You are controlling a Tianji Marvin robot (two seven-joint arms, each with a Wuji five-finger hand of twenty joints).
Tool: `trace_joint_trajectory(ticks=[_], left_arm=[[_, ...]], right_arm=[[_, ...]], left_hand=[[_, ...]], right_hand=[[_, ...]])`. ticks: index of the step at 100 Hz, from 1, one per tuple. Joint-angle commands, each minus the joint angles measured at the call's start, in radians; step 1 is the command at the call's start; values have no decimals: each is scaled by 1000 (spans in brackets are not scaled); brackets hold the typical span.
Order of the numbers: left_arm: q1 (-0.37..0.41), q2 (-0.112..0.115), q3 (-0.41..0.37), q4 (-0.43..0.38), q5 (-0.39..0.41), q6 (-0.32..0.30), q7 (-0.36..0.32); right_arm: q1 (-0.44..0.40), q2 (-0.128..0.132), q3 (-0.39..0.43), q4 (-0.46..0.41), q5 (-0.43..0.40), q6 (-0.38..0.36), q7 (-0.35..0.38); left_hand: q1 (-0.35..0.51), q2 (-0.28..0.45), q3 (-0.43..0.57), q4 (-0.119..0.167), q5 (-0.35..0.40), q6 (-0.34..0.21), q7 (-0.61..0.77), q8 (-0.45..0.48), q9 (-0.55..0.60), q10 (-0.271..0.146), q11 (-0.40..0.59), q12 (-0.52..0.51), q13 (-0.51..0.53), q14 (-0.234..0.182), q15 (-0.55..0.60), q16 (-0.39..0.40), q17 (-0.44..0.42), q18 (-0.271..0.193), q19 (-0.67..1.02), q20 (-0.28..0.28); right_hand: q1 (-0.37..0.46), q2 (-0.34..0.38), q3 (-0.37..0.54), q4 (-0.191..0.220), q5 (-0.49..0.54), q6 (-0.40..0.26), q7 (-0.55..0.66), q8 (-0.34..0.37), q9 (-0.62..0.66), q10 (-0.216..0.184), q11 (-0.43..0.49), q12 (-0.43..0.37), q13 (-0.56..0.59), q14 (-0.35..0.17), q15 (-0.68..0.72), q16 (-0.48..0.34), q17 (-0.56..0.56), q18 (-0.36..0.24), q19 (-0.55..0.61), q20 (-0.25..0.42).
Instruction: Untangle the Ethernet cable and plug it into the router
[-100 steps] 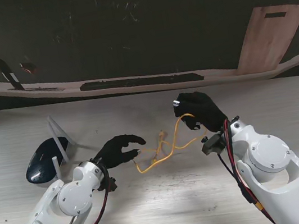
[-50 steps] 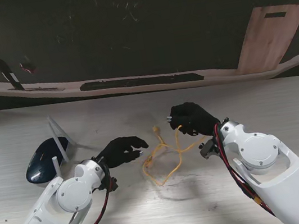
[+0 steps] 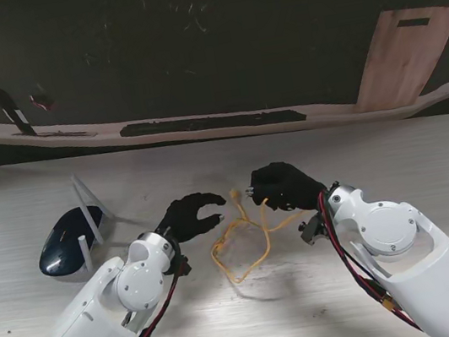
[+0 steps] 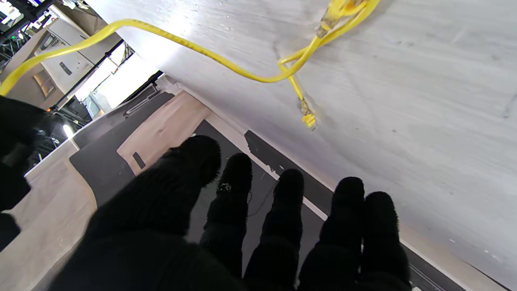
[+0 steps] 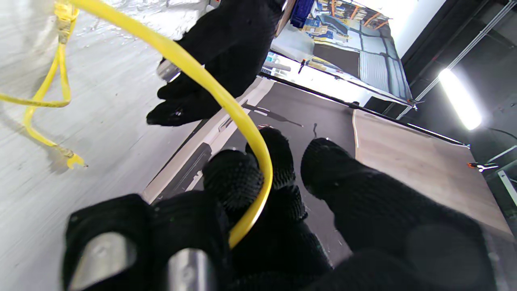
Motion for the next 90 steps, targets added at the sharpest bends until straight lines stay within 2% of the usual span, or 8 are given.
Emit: trace_joint_trajectory(ticks=[1,15,23,32,40,57,82,90], left_arm=[[-24,-16,11,6,-16,13,-17],[-70,-16,59,32,-26,53,-51],[-97,-12,85,38,-38,100,-100],[-126,-16,114,67,-56,118,-115],[-148,-20,134,92,-80,119,-129],[-185,-23,177,131,-78,123,-142],[-228,-37,228,185,-103,132,-150],[-245,-42,248,204,-109,137,-154]], right_arm=[[-11,3,-1,-14,6,-17,22],[-16,4,-1,-26,20,-41,27],[-17,5,-2,-32,29,-50,29],[-17,6,-4,-39,38,-56,36],[-16,7,-6,-43,45,-58,44],[-14,7,-13,-47,57,-62,46],[-6,6,-19,-44,67,-64,47],[-3,4,-21,-42,72,-61,45]], left_hand=[[-35,-14,48,15,-20,18,-8,-11,-11,-5,14,13,-14,-107,13,-11,-20,-72,-17,-21],[-65,-1,31,7,-36,35,-38,-26,-60,4,-5,5,-64,-110,-2,-23,-52,-104,-52,-39],[-62,21,-21,13,-71,35,-65,-39,-133,9,-22,-7,-133,-119,-26,-36,-44,-129,-178,-106],[-69,14,-29,19,-112,46,-86,-49,-176,8,-29,-12,-168,-129,-41,-43,-44,-141,-238,-135],[-90,-12,-4,20,-142,50,-100,-58,-199,8,-31,-15,-188,-134,-53,-49,-35,-149,-296,-161],[-101,-47,48,16,-186,59,-118,-69,-214,2,-30,-17,-197,-138,-60,-53,-32,-155,-327,-171],[-95,-49,78,9,-129,46,-81,-55,-216,0,-26,-15,-215,-143,-69,-59,-34,-153,-339,-172],[-67,-16,61,0,-96,39,-48,-38,-207,-1,-20,-12,-215,-141,-65,-60,-30,-150,-341,-167]], right_hand=[[-10,-7,-2,7,14,-29,-2,-9,123,161,139,13,-27,-158,26,7,13,13,91,-2],[-13,-8,0,7,15,-31,-2,-8,125,159,139,14,-27,-160,27,8,13,9,93,-2],[-14,-8,1,7,15,-31,-2,-7,126,158,138,14,-27,-161,27,8,13,8,93,-1],[-15,-9,3,6,16,-32,-2,-6,126,158,138,15,-27,-163,28,9,13,7,94,-1],[-15,-7,3,6,16,-31,-2,-6,126,158,138,15,-27,-163,28,9,13,7,94,-1],[-15,-8,4,6,17,-30,-2,-6,128,156,138,16,-27,-163,28,10,14,5,95,-1],[-17,-9,6,6,17,-32,-3,-5,129,155,138,16,-27,-164,28,11,14,3,97,0],[-17,-9,7,6,18,-31,-3,-5,129,156,138,16,-27,-164,28,11,14,2,97,0]])
